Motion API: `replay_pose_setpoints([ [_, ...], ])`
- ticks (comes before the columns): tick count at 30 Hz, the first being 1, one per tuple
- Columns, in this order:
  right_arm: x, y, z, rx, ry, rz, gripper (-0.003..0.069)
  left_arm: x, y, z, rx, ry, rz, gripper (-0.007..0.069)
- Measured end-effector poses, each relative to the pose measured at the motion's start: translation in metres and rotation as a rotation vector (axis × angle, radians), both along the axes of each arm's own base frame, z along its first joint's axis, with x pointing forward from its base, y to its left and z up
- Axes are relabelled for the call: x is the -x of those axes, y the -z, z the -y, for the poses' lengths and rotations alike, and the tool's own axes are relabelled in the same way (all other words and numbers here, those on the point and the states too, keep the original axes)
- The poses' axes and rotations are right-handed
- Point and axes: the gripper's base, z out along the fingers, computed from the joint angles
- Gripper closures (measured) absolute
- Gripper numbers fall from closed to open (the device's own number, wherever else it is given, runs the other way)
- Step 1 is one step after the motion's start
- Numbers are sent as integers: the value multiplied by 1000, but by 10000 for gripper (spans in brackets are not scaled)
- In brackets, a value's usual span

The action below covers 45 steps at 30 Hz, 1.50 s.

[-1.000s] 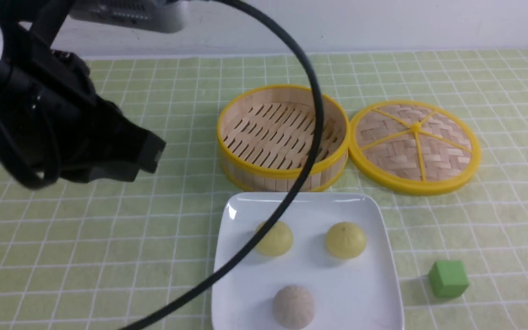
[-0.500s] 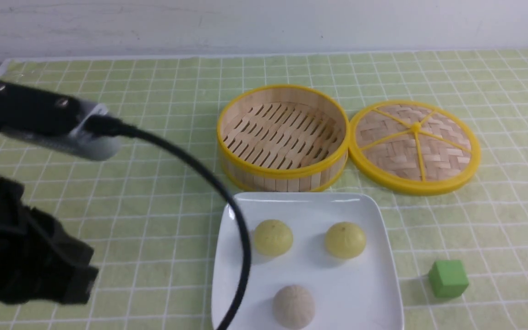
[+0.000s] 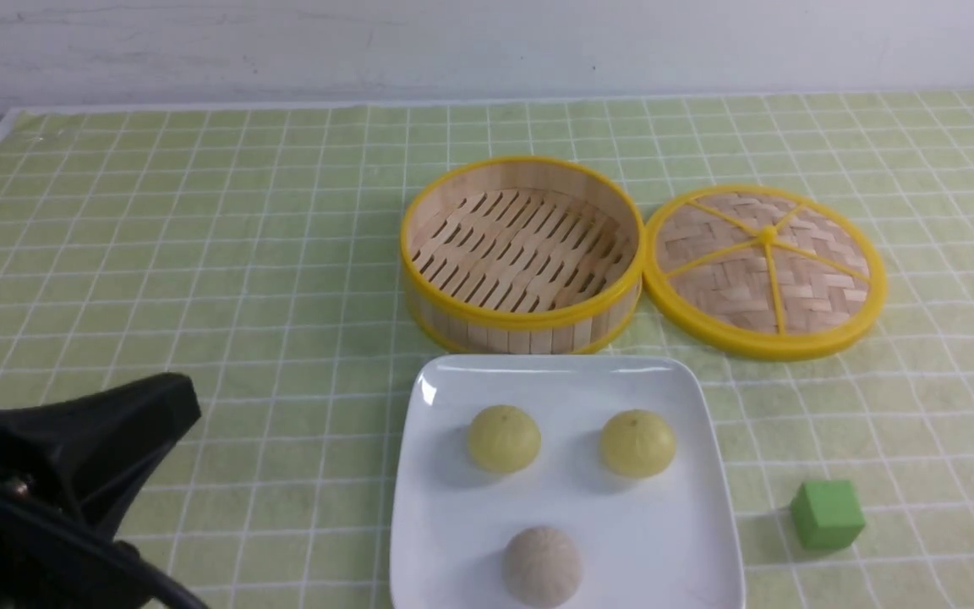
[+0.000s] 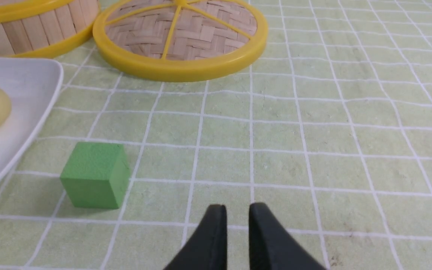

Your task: Put the steamed buns into the plate on the green tablecloth.

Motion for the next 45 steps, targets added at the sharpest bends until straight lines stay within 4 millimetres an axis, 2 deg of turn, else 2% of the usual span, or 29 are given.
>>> replay_pose_setpoints([
  [4,0,0,0,0,0,0,536,-1,12,0,-15,0,-22,609],
  [12,0,0,0,-1,0,0,529,0,19,-1,-91,-3,-41,608],
  [16,0,0,0,-1,0,0,524,1,32,-15,-171,-99,-39,606],
  [19,0,0,0,-2,1,0,519,6,50,-32,-175,-242,-46,604],
  [20,0,0,0,-2,1,0,518,6,51,-32,-175,-242,-46,603],
  [23,0,0,0,-2,1,0,513,14,78,-47,-177,-398,-74,598],
  [26,0,0,0,-2,1,0,507,22,104,-56,-181,-513,-104,594],
  [27,0,0,0,-2,1,0,507,23,105,-57,-179,-526,-99,594],
  [30,0,0,0,-2,1,0,505,31,125,-63,-175,-617,-96,589],
  [34,0,0,0,-2,1,0,498,34,127,-65,-170,-651,-64,587],
  [45,0,0,0,-2,1,0,485,36,131,-66,-184,-658,-110,575],
])
